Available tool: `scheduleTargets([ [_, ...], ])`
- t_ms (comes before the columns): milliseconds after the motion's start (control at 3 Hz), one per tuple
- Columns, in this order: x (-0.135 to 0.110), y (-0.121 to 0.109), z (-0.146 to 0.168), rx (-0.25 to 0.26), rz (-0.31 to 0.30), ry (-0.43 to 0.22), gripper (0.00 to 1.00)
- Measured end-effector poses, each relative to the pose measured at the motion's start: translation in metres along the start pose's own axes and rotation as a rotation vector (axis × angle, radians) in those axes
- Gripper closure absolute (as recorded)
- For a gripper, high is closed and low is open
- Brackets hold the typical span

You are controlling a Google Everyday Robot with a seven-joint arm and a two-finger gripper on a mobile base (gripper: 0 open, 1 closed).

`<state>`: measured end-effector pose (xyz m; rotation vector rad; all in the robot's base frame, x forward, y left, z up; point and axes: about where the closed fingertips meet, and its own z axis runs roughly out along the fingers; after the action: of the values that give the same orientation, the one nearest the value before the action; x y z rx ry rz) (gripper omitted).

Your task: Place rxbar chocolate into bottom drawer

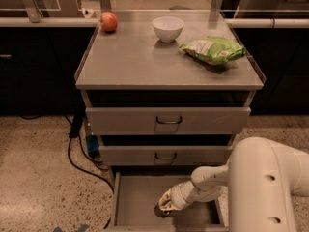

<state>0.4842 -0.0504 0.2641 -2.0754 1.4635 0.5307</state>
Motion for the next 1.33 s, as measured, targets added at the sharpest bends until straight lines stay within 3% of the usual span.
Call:
scheduleTargets([
  [333, 0.03, 0.013, 0.034, -0.026, 0.033, 0.008, 1.0],
  [667, 0.03, 0.013, 0.034, -0.026, 0.033, 0.008, 1.0],
  [1000, 0.041, 0.02, 0.05, -0.005, 0.03, 0.031, 1.0],
  [1333, 0.063, 0.026, 0.071, 0.027, 0.064, 0.097, 1.0],
])
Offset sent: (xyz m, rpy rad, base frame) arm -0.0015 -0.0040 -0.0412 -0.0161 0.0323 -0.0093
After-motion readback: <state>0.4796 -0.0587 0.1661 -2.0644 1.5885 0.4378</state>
